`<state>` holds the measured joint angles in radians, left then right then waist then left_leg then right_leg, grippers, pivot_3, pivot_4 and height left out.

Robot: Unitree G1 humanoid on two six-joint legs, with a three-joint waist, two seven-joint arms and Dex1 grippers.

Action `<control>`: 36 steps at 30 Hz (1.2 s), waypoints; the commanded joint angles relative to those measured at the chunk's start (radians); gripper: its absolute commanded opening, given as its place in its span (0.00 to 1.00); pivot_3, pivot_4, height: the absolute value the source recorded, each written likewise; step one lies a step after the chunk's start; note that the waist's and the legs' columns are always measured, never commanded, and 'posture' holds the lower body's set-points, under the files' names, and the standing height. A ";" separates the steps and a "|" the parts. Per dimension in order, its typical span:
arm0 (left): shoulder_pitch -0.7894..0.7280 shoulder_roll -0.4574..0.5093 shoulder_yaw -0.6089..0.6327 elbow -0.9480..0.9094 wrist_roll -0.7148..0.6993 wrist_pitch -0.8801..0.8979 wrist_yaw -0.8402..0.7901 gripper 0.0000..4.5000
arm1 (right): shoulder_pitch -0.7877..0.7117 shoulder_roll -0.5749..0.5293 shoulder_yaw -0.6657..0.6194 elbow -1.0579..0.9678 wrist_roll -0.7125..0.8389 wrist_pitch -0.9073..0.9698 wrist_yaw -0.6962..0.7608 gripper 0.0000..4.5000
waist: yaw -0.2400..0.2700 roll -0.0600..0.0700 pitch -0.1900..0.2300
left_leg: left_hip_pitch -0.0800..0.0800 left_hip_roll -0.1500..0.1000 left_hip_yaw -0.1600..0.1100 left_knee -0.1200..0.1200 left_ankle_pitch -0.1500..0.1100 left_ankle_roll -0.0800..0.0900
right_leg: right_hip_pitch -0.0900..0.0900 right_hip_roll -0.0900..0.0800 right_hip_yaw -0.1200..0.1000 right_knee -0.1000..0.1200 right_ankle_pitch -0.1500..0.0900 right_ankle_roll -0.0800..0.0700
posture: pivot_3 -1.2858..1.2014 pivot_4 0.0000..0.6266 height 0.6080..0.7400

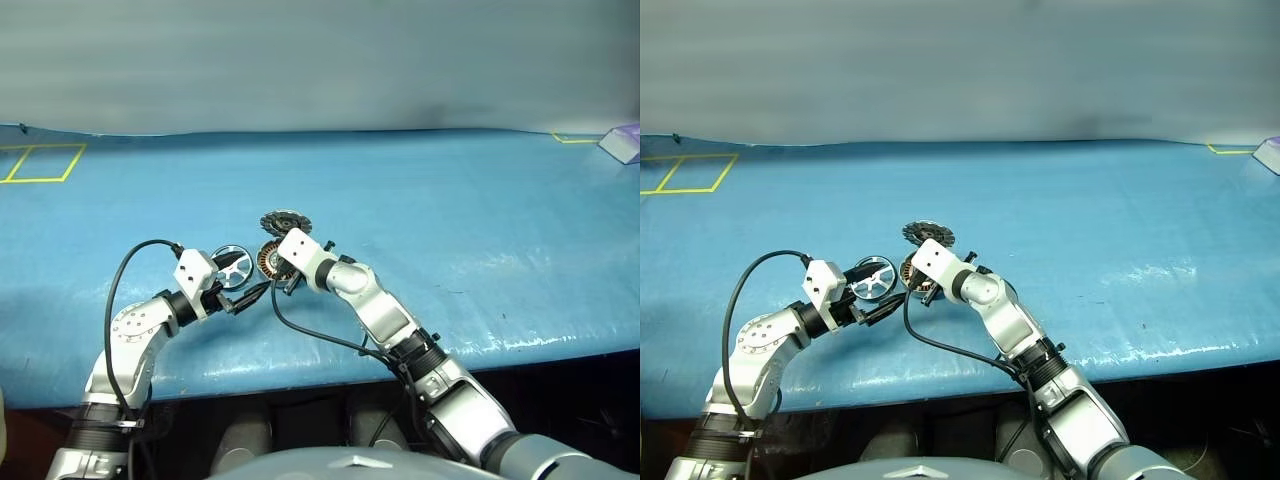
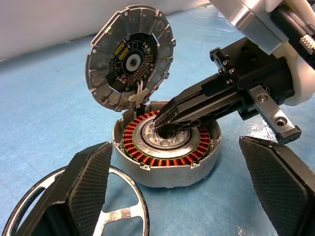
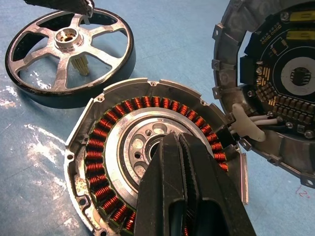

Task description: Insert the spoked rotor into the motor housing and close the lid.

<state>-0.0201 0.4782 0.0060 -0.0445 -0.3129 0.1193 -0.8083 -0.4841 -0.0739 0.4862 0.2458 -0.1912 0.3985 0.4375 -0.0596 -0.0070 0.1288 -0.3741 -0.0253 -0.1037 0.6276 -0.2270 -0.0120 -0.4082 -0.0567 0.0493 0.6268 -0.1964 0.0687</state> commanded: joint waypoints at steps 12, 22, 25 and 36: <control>-0.009 0.009 0.017 -0.013 -0.001 -0.014 -0.002 1.00 | 0.101 0.028 -0.056 -0.025 0.119 0.013 0.092 0.02 | 0.000 0.000 0.003 | -0.003 0.000 -0.001 -0.001 -0.001 -0.001 | -0.002 -0.001 -0.001 -0.001 -0.002 0.001 | 0.52 0.24 1.00; -0.012 0.008 0.013 -0.007 0.001 -0.018 -0.005 1.00 | 0.100 0.058 -0.103 -0.193 0.197 0.044 0.100 0.02 | -0.002 0.000 0.020 | -0.006 0.000 -0.002 -0.012 -0.003 -0.006 | -0.007 0.000 -0.002 0.000 -0.007 0.002 | 0.52 0.24 1.00; -0.011 0.008 0.012 -0.008 0.001 -0.017 -0.006 1.00 | 0.094 0.066 -0.124 -0.217 0.216 0.048 0.087 0.02 | -0.001 -0.002 0.028 | -0.007 0.000 -0.002 -0.012 -0.004 -0.006 | -0.007 0.000 -0.002 0.000 -0.007 0.003 | 0.52 0.24 1.00; -0.003 0.012 0.015 -0.012 -0.006 -0.008 -0.015 1.00 | 0.095 0.035 -0.121 -0.300 0.215 0.085 0.069 0.02 | -0.001 -0.002 0.030 | -0.008 0.000 -0.002 -0.012 -0.004 -0.007 | -0.008 0.000 -0.003 0.000 -0.007 0.003 | 0.52 0.24 1.00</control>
<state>-0.0212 0.4804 0.0076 -0.0445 -0.3137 0.1202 -0.8173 -0.3829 -0.0413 0.3596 -0.0115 0.0225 0.4804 0.5028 -0.0603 -0.0089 0.1587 -0.3823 -0.0252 -0.1057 0.6162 -0.2311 -0.0186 -0.4156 -0.0569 0.0466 0.6264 -0.2036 0.0716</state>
